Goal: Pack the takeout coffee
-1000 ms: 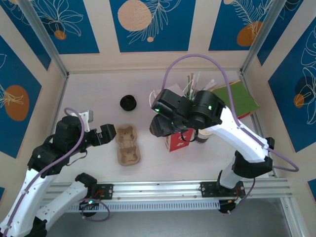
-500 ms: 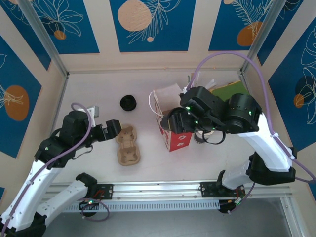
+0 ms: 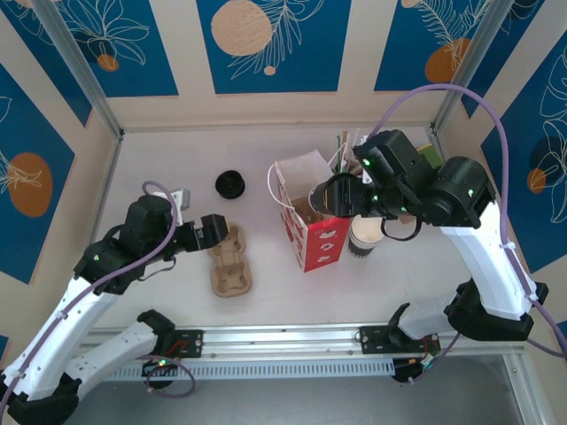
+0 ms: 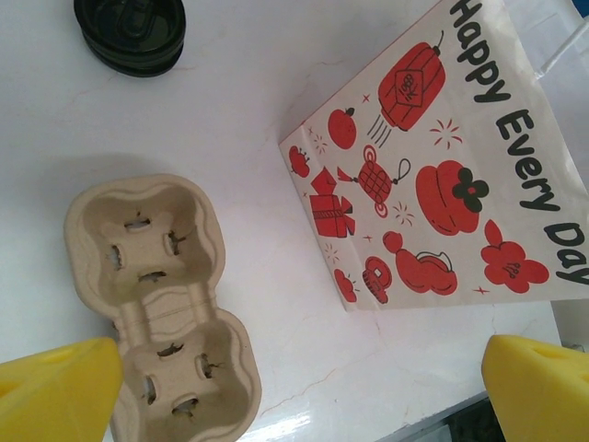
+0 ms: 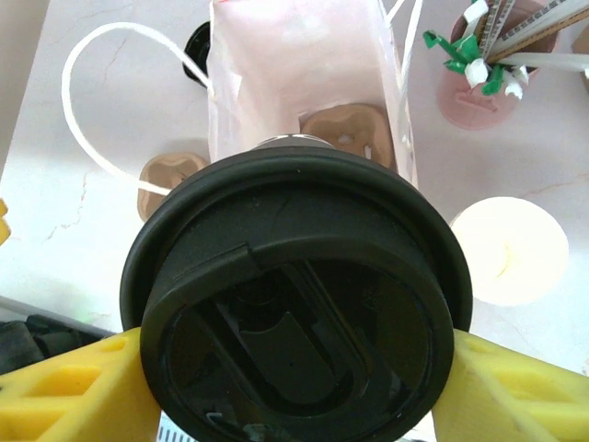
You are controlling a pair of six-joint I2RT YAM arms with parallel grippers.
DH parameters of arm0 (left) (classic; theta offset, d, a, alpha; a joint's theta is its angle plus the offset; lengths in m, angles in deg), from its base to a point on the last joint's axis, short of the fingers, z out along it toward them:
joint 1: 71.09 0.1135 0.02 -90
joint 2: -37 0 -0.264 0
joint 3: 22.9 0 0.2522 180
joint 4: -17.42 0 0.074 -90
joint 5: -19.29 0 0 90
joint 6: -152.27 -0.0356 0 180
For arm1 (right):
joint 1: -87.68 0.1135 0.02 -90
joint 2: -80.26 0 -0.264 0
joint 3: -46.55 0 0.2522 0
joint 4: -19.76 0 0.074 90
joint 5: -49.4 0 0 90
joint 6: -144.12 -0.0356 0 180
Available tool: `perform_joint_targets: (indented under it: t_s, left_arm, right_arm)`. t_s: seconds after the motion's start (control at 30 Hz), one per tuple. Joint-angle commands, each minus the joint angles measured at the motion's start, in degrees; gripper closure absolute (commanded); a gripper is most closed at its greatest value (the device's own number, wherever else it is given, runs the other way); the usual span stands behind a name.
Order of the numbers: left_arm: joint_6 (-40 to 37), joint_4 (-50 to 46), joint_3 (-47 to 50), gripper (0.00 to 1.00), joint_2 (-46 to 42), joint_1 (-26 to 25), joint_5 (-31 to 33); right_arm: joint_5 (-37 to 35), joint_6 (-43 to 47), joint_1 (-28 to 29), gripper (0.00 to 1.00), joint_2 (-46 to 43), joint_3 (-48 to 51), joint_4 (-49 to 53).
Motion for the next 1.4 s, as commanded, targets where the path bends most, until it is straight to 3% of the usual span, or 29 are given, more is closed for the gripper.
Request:
perform_joint_targets:
  t_s: [0.0,0.43,0.87,1.37]
  left_arm:
    - [0.92,2.22,0.81,0.0,0.66,-1.42,-0.03]
    - [2.97,7.01,1.96,0.0,5.83,-7.53,2.9]
    - [4.03,9.07,2.64,0.0,8.11,-7.94,6.02]
    - [-6.22,10.19,0.95,0.0,9.66,-7.88,4.54]
  right_arm:
    - [2.56,3.37,-1.98,0.33,2.62,-1.02,-2.0]
    - [3.93,8.75,-5.15,0.33,12.62,-2.73,-2.96]
    - [9.35,12.97,-9.57,0.33,16.12,1.19,-3.35]
    - [8.05,6.5,-8.87,0.33,22.89,0.29,1.3]
